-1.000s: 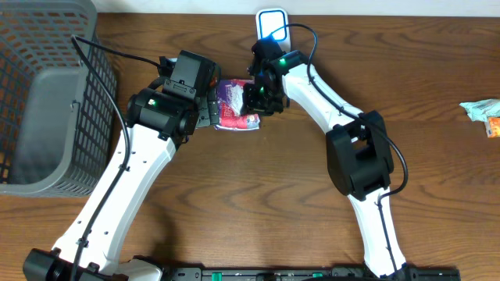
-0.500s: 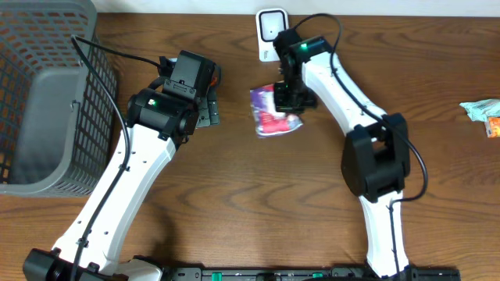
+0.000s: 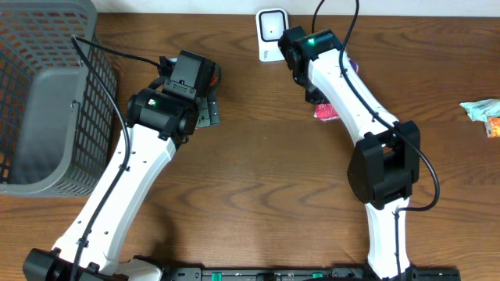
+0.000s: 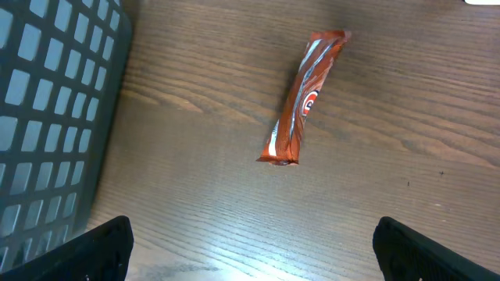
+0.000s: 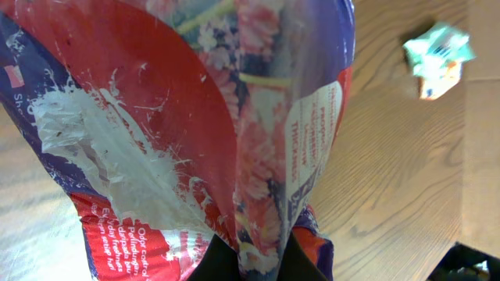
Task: Scan the item barcode
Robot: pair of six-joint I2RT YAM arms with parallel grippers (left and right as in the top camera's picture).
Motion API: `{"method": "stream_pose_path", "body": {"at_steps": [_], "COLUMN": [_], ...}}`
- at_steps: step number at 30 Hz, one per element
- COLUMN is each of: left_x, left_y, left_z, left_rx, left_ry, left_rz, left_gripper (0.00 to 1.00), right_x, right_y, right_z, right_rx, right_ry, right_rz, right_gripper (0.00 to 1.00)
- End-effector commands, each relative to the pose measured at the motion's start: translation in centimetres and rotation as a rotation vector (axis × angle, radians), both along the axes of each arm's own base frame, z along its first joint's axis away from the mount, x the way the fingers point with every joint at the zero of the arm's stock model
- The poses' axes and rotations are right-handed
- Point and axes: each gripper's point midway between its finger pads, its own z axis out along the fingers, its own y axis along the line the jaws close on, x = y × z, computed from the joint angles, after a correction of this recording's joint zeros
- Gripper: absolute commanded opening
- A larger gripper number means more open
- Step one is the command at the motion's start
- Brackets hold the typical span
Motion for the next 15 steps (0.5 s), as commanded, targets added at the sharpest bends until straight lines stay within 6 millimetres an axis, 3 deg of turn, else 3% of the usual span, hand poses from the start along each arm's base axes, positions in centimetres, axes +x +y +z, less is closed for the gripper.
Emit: {"method": "stream_pose_path", "body": {"at_steps": [1,5,8,11,15], "left_x": [0.2,0.2,0.2,0.2,0.2], "left_y": [0.1,0.1,0.1,0.1,0.1], "left_z": [0.4,0.4,0.4,0.4,0.4], "left_rx": [-0.003,-0.002,-0.002,-0.002,-0.002], "left_ry": [-0.010,-0.010,-0.010,-0.010,-0.010], "left_rz": [0.006,0.007,0.007,0.007,0.007], "left_gripper": [0.98,0.98,0.98,0.98,0.98], "right_x": [0.4,0.5,0.2,-0.2,-1.0], "right_y": [-0.7,-0.4,0.9,3.3,8.3], "right_z": [-0.5,-2.0,-2.8,-3.2,-4.4], "right_rx": [-0.111,-0.179,-0.191,-0.149,-0.058], "right_ry": [0.012,0.048,0.075,0.070,0.099], "right_rz": [0.043,0.073,0.119,0.157,0.286], "right_gripper": [0.01,0.01,0.01,0.04,0.23]}}
